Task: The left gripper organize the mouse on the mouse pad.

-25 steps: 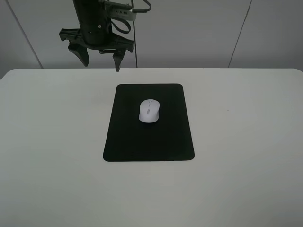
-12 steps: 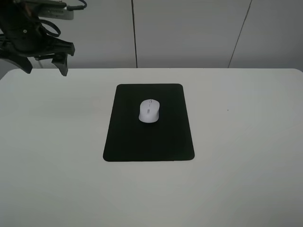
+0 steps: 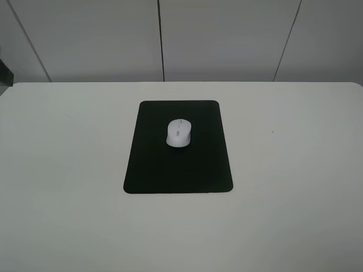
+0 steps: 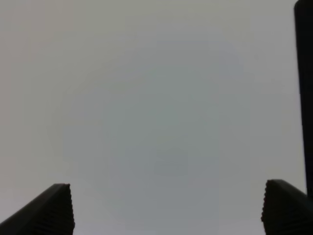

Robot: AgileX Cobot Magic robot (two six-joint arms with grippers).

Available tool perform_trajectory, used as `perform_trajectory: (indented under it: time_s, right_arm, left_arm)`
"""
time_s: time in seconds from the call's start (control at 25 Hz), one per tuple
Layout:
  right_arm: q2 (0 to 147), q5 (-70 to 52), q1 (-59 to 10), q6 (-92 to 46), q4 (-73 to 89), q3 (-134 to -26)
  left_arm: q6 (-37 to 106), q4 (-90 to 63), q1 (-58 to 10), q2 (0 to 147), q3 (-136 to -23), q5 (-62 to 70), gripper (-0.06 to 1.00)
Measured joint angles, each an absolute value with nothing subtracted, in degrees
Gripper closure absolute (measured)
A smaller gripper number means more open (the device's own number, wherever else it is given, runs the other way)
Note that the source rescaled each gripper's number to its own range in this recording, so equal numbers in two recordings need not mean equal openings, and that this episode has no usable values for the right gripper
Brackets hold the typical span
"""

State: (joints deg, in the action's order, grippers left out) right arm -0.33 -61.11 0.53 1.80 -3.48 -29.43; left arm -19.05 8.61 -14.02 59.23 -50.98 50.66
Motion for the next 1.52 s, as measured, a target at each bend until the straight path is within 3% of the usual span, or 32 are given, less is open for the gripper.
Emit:
perform_trajectory:
  time_s: [0.68, 1.52]
  right_arm:
    - [-0.33, -61.11, 0.53, 1.80, -3.48, -29.43]
    - [-0.33, -61.11, 0.53, 1.80, -3.53, -29.43]
  left_arm:
    - [-15.52, 4.36, -14.02, 22.23, -41.51, 58.69, -0.06]
    - [-4.07, 2.30, -14.02, -0.09, -29.27, 62.04, -0.06]
